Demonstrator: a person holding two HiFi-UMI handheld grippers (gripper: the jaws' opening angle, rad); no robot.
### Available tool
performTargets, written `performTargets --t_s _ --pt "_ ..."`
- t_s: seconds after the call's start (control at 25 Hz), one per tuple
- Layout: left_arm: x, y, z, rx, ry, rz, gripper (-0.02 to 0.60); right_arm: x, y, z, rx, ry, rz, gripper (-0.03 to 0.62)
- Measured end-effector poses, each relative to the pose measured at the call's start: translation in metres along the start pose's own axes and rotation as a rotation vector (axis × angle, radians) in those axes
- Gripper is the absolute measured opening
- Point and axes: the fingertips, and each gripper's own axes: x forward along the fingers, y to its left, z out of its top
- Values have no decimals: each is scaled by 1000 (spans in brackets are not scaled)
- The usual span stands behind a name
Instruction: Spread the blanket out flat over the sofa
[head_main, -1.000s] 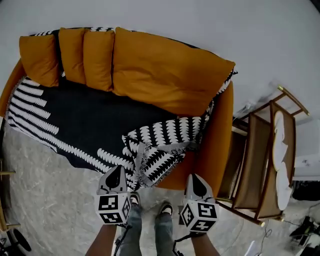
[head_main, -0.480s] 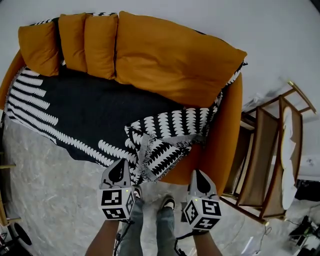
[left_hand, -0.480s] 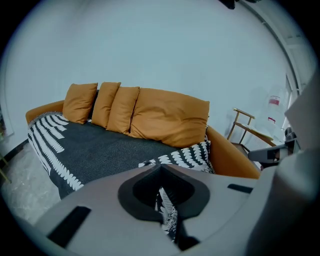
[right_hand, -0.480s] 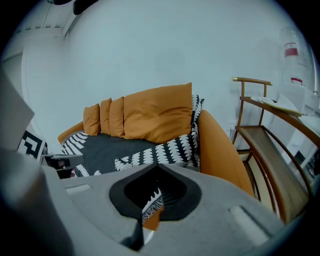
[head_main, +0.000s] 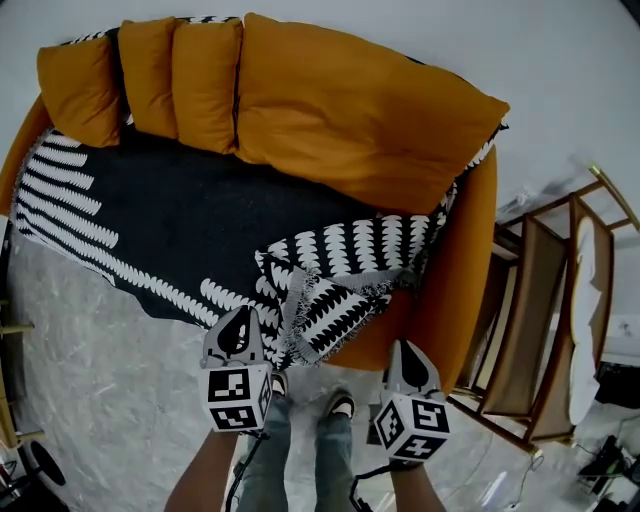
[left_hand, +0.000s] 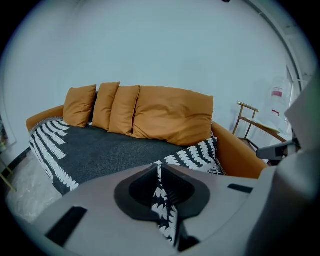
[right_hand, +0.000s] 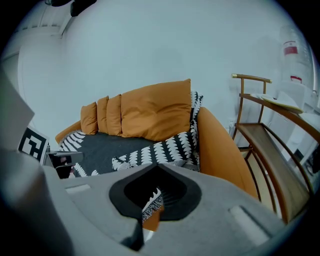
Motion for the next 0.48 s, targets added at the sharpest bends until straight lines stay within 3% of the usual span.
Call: performTargets --t_s 0.16,0.24,0.48 --pt "7 0 3 -2 -3 -16 2 2 -1 -3 11 7 -7 5" --pt "11 -1 5 -6 2 -29 108 3 -2 -3 12 12 -10 5" --pt "27 -1 10 -19 23 -58 132 6 -2 -5 14 28 -20 5"
